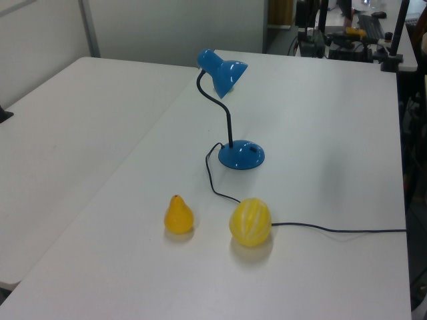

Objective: Turn on desk lamp

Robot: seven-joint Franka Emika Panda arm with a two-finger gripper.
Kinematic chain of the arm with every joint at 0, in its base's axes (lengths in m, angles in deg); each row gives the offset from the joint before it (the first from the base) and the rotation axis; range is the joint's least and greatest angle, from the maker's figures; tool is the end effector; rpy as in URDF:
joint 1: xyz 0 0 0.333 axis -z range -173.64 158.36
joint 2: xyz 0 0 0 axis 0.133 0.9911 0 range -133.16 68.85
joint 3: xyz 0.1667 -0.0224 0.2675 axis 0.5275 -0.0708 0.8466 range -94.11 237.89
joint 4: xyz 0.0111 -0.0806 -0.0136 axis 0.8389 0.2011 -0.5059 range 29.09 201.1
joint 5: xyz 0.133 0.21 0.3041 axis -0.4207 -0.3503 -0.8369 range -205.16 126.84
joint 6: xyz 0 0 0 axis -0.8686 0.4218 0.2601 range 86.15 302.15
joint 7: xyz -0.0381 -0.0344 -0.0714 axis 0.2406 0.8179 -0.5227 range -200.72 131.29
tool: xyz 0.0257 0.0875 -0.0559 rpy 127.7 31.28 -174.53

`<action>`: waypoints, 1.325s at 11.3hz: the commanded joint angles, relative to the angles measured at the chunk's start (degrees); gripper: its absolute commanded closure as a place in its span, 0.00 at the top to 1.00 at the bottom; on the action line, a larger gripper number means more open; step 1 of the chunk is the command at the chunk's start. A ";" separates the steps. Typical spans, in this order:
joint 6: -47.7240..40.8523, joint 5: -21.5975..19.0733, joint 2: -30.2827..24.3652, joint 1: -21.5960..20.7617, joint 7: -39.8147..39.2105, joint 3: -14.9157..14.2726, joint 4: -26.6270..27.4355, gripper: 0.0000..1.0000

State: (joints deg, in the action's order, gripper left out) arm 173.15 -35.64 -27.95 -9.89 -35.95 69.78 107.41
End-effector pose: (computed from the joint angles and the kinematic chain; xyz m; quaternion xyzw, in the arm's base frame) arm 0.5707 -0.0048 0.6403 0.9994 0.0100 -0.0048 0.0320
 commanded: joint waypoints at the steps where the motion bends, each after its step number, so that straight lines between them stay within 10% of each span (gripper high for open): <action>1: 1.19 -0.89 -0.95 0.05 0.62 -0.35 1.10 1.00; 8: 1.45 -0.89 -0.77 -0.04 0.53 -0.26 1.27 0.96; 13: 1.63 -0.97 -0.77 -0.12 0.01 -0.17 1.45 0.05; 15: 1.63 -0.97 -0.77 -0.12 -1.48 -0.17 1.62 0.00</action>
State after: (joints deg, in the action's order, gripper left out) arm 173.18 -35.68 -27.96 -9.86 -36.03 69.76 107.41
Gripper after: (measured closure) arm 0.780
